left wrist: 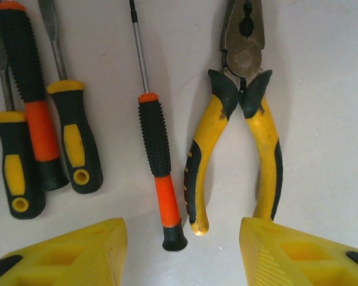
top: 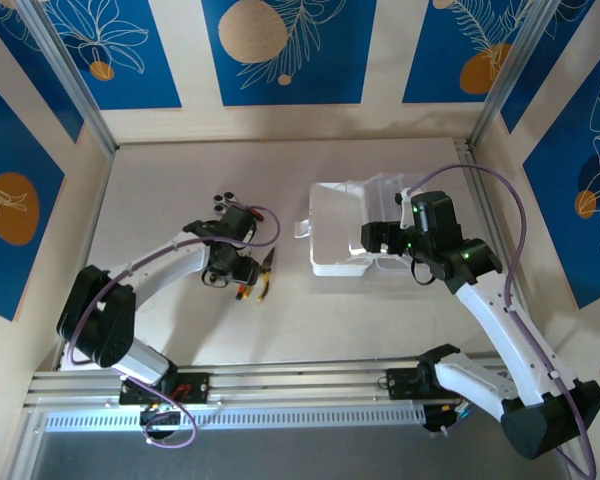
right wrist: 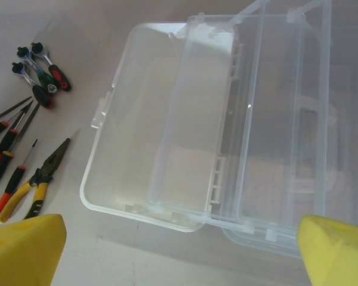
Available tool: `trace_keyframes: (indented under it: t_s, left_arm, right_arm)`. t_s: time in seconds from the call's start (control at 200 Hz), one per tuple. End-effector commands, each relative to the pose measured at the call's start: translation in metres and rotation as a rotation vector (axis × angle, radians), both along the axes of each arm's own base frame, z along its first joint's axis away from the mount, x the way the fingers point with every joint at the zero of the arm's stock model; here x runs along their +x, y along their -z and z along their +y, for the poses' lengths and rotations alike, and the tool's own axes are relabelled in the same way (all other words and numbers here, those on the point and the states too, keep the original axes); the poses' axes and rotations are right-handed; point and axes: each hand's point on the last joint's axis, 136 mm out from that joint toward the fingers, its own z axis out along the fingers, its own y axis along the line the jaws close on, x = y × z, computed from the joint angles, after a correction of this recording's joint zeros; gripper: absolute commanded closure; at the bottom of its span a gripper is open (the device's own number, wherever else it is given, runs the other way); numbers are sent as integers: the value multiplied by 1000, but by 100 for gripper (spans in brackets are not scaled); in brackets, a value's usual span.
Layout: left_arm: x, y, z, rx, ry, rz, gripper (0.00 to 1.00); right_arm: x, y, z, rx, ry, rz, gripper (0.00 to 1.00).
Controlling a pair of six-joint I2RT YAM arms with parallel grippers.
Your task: Pack the tool kit
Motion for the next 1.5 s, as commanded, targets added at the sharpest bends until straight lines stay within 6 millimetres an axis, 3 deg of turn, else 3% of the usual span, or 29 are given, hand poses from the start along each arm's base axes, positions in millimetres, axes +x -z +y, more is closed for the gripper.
trace_keyframes:
  t_s: [0.0, 0.29, 0.62, 0.95, 1.151, 1.251, 1.496]
  left_arm:
    - [5, 9, -8, 10, 26, -4, 49]
    - [12, 31, -21, 41, 61, 27, 57]
    - [13, 52, -19, 134, 66, 71, 63]
    - [12, 63, -24, 120, 66, 101, 86]
    - [15, 46, -30, 91, 74, 82, 100]
    - [18, 31, -32, 79, 83, 61, 100]
    - [30, -33, -47, -18, 94, -32, 100]
  right_arm:
    - [0, 2, 7, 23, -27, -1, 1]
    - [-2, 7, 4, 25, -9, 9, 1]
    - [2, 10, 4, 25, -9, 25, 1]
    - [1, 12, 2, 24, -10, 40, 1]
    - [3, 6, 1, 31, -7, 32, 1]
    - [5, 2, 3, 35, -12, 31, 1]
    - [4, -14, 11, 63, -52, 19, 1]
